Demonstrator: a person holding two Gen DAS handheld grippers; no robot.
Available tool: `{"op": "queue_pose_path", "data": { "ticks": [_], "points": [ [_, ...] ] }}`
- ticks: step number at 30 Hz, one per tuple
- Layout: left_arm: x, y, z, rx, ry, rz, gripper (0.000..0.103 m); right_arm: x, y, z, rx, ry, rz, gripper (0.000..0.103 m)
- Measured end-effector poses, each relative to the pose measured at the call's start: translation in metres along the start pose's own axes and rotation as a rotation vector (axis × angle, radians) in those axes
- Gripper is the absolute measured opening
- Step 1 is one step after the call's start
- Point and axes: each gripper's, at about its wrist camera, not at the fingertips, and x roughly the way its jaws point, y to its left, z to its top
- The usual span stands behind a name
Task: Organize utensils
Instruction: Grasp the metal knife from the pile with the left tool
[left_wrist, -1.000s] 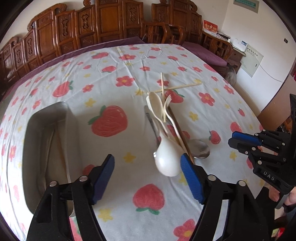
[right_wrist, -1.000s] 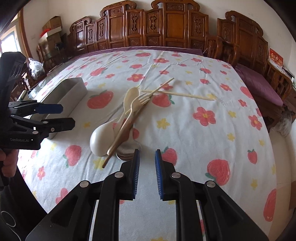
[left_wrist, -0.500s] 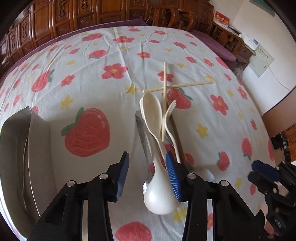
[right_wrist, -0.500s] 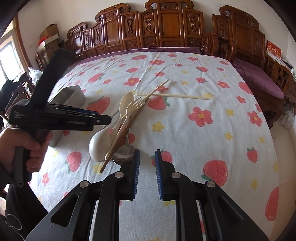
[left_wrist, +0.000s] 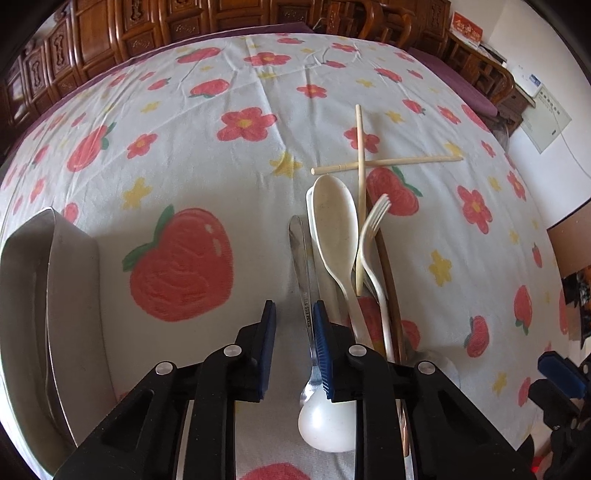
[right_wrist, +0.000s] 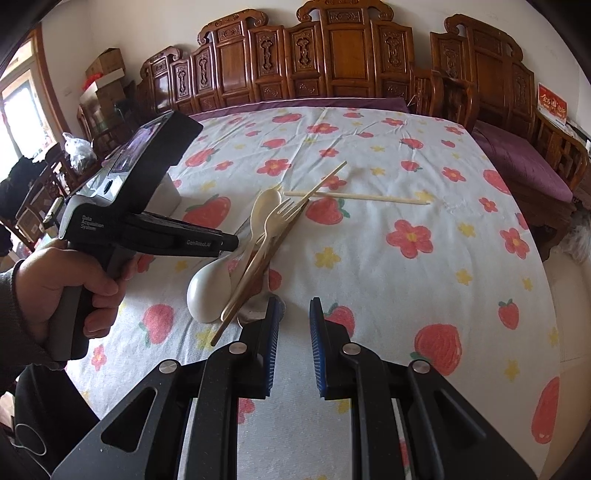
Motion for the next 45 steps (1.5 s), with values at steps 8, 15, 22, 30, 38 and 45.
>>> {"op": "queue_pose_path", "data": {
  "ticks": [8, 15, 22, 30, 38, 45],
  "points": [
    [0.0, -0.006, -0.001, 0.05, -0.014, 0.044, 0.006, -0.002, -0.002, 0.0, 0.004, -0.003, -0.001, 0.019],
    [-0.011, -0.001, -0.011, 0.068, -0.028, 0.04, 0.001, 0.002, 0.002, -0.002, -0.01, 0.007, -0.006, 0.019],
    [-0.026, 0.007, -0.01, 0.048, -0.057, 0.014, 0.001, 0.004, 0.007, -0.004, -0.027, 0.011, -0.011, 0.019],
    [-0.053, 0.025, -0.018, 0.016, -0.129, -0.017, 0.001, 0.007, 0.008, -0.006, -0.03, 0.019, -0.009, 0.019],
    [-0.098, 0.014, -0.024, 0.051, -0.192, -0.088, 0.001, 0.007, 0.012, -0.007, -0.043, 0.021, -0.013, 0.019],
    [-0.118, 0.019, -0.025, 0.064, -0.22, -0.064, 0.001, 0.005, 0.02, -0.006, -0.047, 0.017, 0.008, 0.019]
  ]
}}
